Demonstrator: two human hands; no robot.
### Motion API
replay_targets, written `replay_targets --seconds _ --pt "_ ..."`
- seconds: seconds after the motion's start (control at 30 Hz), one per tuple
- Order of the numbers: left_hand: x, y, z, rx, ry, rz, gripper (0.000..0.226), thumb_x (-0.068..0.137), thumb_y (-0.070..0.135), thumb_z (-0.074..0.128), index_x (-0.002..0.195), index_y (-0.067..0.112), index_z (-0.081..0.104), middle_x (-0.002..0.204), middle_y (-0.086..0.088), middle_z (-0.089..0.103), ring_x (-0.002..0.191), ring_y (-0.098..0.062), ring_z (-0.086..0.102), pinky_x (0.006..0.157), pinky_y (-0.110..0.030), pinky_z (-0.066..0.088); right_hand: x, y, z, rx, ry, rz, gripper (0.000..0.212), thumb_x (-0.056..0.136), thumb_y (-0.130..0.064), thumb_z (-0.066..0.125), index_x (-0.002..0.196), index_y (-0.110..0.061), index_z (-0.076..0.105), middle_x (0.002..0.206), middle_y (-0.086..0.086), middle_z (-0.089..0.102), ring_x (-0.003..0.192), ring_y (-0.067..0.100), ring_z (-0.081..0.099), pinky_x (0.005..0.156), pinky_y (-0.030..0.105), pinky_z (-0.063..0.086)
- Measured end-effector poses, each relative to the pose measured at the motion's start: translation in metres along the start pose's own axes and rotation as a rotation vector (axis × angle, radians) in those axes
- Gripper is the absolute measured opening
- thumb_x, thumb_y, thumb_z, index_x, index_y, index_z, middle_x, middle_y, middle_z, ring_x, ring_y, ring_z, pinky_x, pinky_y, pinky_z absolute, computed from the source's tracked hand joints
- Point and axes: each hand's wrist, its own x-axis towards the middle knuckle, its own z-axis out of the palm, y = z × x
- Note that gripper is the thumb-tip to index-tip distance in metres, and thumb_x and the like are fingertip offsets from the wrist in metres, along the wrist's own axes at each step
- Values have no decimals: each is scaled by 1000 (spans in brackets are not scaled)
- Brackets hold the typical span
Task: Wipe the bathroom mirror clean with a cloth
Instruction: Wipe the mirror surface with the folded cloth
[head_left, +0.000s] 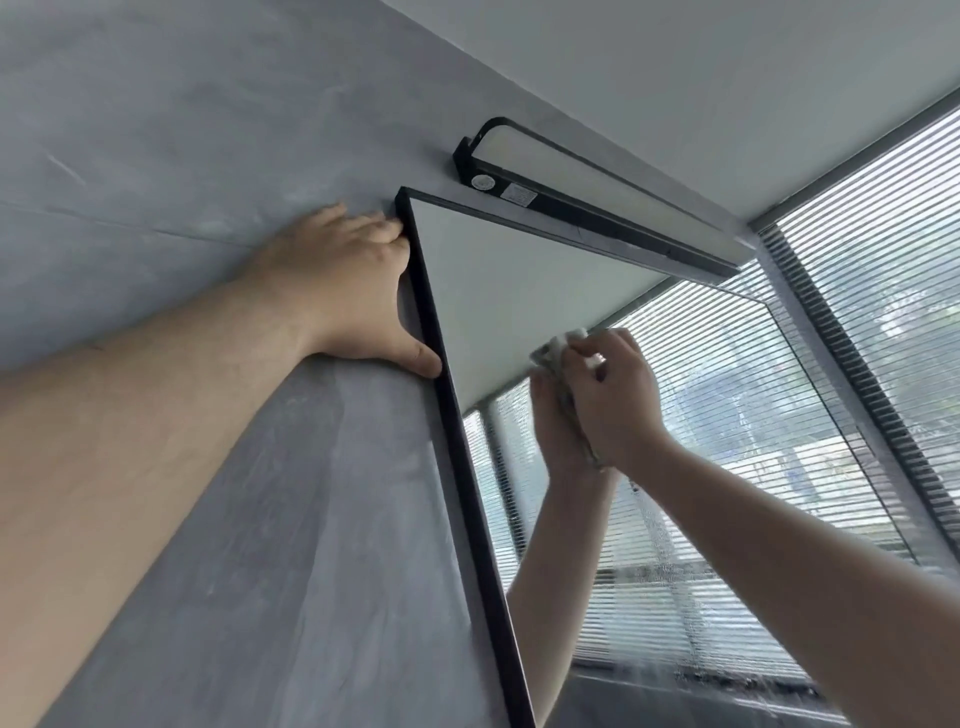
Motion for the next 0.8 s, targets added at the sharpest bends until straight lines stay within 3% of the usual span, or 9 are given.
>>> replay_targets --seconds 0.03,0.1,0.3,0.4,0.5,0.57,0.63,0.7,0.8 --pt "0 0 1 3 8 1 149 34 104 23 150 13 33 162 -4 25 148 -21 24 122 -41 15 7 11 -5 -24 17 57 3 94 -26 66 91 -26 65 96 -12 54 83 6 54 68 12 35" --pt "1 0 1 7 17 4 149 33 104 23 150 13 35 161 -4 27 147 -21 26 122 -41 16 18 34 -14 -81 54 168 15 95 -31 63 99 -17 70 100 -5 55 89 12 52 74 22 33" --pt "0 0 -1 -6 15 -2 148 32 104 24 149 13 37 160 -4 29 147 -21 27 122 -41 17 24 51 -21 -103 110 322 21 97 -36 60 99 -16 68 101 -3 54 95 17 53 77 25 31" --pt "0 1 -3 -3 20 4 146 32 103 24 146 13 41 159 -4 32 145 -21 30 121 -41 19 22 19 -11 -64 58 241 14 97 -32 60 96 -21 67 102 -7 54 91 9 55 77 24 33" --pt "1 -1 -2 -6 17 0 147 32 104 25 146 13 40 159 -3 31 145 -21 29 121 -41 18 10 -37 13 31 -44 14 4 94 -24 63 93 -25 67 98 -15 52 80 -10 51 70 13 36" --pt "0 0 -1 -10 -1 -6 150 32 105 24 150 13 35 161 -3 26 148 -21 24 123 -40 15 1 -69 30 61 -101 -154 6 92 -18 65 93 -21 70 98 -14 53 76 -8 53 69 6 37" --pt "0 0 -1 -15 -18 -14 152 31 104 24 152 13 29 163 -4 21 150 -20 19 123 -39 11 2 -83 41 82 -112 -247 7 90 -16 65 92 -20 70 100 -10 57 83 1 55 72 16 42" --pt "-1 1 -2 -16 -23 -16 151 31 103 23 153 14 28 164 -4 19 150 -20 18 124 -38 10 13 -81 43 112 -75 -227 6 90 -16 66 90 -21 70 99 -10 59 87 5 59 75 22 45" --pt "-2 1 -4 -3 -16 -11 151 31 103 21 153 13 30 163 -5 21 150 -21 20 123 -38 13 36 -58 35 73 -51 -121 7 93 -21 66 88 -27 65 98 -11 56 85 3 56 72 14 42"
